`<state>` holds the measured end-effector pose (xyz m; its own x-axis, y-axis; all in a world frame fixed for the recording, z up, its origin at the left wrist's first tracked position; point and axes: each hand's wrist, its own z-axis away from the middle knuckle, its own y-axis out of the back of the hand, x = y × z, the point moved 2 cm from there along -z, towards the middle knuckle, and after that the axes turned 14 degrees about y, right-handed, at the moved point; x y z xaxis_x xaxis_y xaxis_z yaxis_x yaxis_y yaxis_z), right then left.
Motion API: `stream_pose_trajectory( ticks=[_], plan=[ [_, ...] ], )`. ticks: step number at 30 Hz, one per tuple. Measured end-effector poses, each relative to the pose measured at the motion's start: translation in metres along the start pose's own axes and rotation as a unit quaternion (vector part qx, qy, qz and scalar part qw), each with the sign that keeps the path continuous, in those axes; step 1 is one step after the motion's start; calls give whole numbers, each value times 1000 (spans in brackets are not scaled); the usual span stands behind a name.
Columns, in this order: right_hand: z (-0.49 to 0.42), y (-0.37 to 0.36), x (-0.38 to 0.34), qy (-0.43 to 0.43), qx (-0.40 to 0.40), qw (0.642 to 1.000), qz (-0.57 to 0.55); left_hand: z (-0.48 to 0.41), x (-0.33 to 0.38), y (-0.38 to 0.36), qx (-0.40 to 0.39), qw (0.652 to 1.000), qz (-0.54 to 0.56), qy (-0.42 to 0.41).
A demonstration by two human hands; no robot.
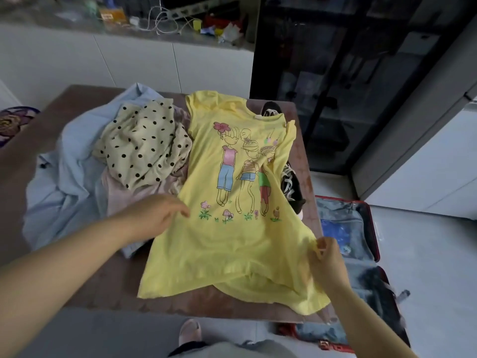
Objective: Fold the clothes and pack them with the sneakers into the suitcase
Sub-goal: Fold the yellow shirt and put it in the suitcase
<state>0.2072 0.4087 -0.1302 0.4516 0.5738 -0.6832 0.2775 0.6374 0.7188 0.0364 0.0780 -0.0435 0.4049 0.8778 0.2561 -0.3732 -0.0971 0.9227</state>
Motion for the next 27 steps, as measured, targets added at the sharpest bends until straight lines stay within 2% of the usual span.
stream_pose_trajectory(
  ticks=[2, 6, 16, 21, 27],
  plan=[
    [-19, 7, -19, 46, 23, 998, 34, -19, 15, 31, 61, 997, 55, 1],
    [-66, 21, -59, 103, 23, 993, 46, -69, 26, 75, 111, 988, 108, 15],
    [-160, 21, -136, 227, -68, 967, 99, -178, 19, 101, 155, 982, 74, 77],
    [-215, 18, -149, 253, -77, 957, 121, -219, 8, 106, 171, 978, 39, 115],
    [-298, 9, -145, 209, -67, 966, 134, -264, 6, 112, 157, 976, 2, 148]
  ],
)
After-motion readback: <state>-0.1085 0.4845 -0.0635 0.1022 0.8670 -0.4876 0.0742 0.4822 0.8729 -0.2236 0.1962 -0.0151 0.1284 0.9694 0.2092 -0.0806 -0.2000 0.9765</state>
